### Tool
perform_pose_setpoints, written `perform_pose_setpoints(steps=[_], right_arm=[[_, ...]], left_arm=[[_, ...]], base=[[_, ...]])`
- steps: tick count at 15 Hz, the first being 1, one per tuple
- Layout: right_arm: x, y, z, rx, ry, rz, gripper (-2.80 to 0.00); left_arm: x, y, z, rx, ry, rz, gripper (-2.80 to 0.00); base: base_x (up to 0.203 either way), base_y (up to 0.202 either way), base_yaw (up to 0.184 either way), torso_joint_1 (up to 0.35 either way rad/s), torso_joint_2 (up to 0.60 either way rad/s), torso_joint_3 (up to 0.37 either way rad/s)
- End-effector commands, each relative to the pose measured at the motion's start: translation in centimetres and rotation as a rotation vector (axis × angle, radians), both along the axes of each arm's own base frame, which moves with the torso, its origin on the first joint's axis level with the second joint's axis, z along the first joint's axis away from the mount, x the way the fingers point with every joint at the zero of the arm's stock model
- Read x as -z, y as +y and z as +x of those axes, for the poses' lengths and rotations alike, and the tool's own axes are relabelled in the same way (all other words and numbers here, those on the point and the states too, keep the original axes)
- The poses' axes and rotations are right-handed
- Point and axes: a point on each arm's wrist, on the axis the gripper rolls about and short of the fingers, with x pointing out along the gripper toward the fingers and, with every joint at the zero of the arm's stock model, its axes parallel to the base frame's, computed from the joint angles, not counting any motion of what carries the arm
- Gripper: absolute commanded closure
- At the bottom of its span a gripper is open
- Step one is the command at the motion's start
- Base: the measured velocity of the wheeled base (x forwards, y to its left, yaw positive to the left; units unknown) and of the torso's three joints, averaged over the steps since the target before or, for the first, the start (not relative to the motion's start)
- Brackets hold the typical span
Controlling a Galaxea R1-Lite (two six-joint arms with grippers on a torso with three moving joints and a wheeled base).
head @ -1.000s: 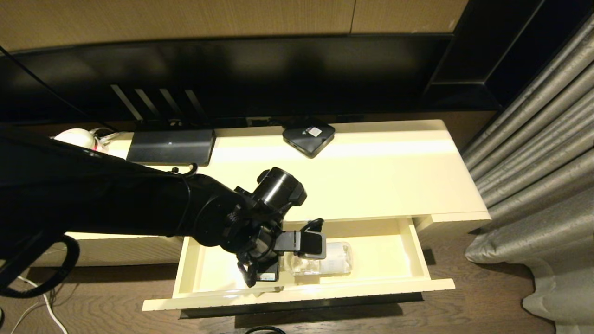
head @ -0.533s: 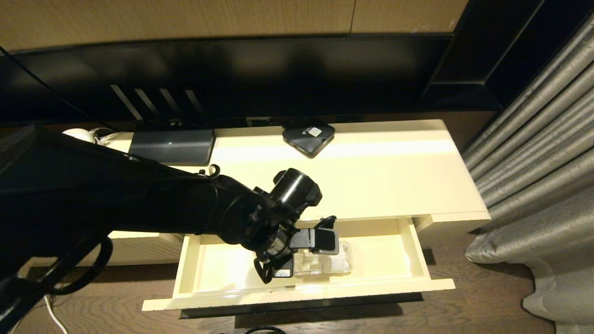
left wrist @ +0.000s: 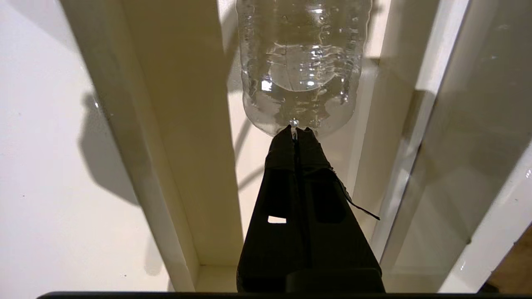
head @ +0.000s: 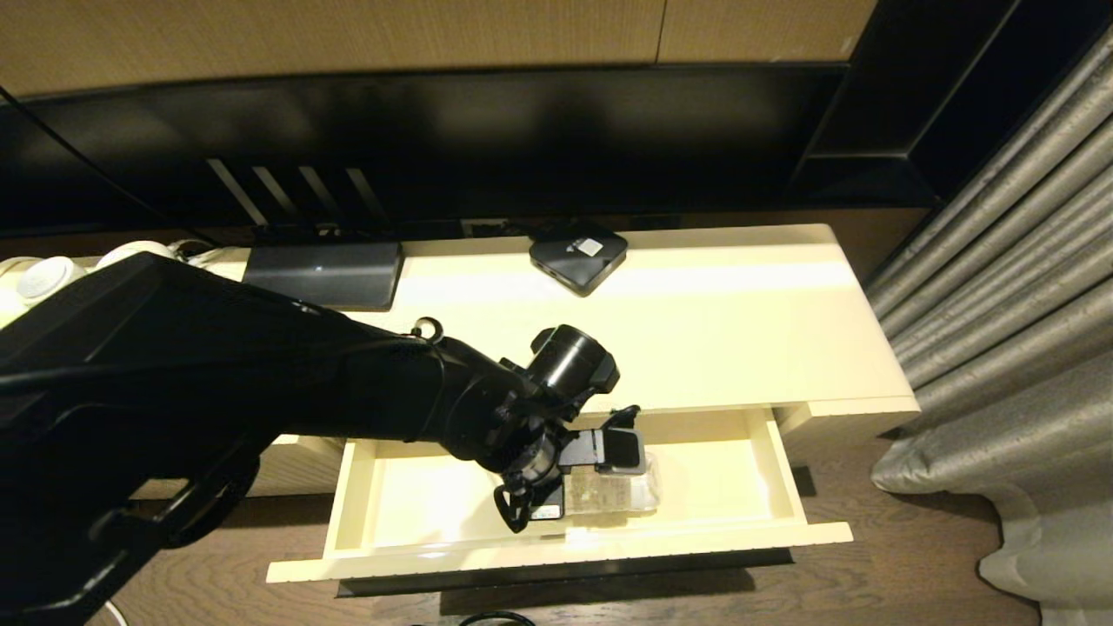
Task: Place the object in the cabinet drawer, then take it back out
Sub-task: Take the mineral water out of the drawer and put it on the table
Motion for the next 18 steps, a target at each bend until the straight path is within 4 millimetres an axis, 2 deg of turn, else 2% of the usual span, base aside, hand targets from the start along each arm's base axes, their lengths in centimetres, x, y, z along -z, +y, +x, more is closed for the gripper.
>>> perform_pose_setpoints(steps=[1,4,5,18], right_arm=[[0.04,0.00,0.02,0.000,0.003,0.000,0.00],[0.00,0.00,0.01,-0.001,0.001,0.000,0.00],[0.04,0.00,0.02,0.000,0.003,0.000,0.00],[0.04,0.00,0.02,-0.001,0.003,0.000,0.00]], left_arm=[[0.55,-0.34,0.40,-0.007,0.006,0.003,0.00],[0.85,-0.53,0.61,-0.019,0.011,-0.002,0.00],[0.89,-0.55,0.63,-0.022,0.013,-0.003,-2.80],[0.52,-0.94,1.00,-0.029,0.012,-0.019,-2.80]], base=[[0.000,0.000,0.000,0.000,0.00,0.000],[0.000,0.000,0.000,0.000,0.00,0.000],[0.000,0.000,0.000,0.000,0.00,0.000],[0.000,0.000,0.000,0.000,0.00,0.000]])
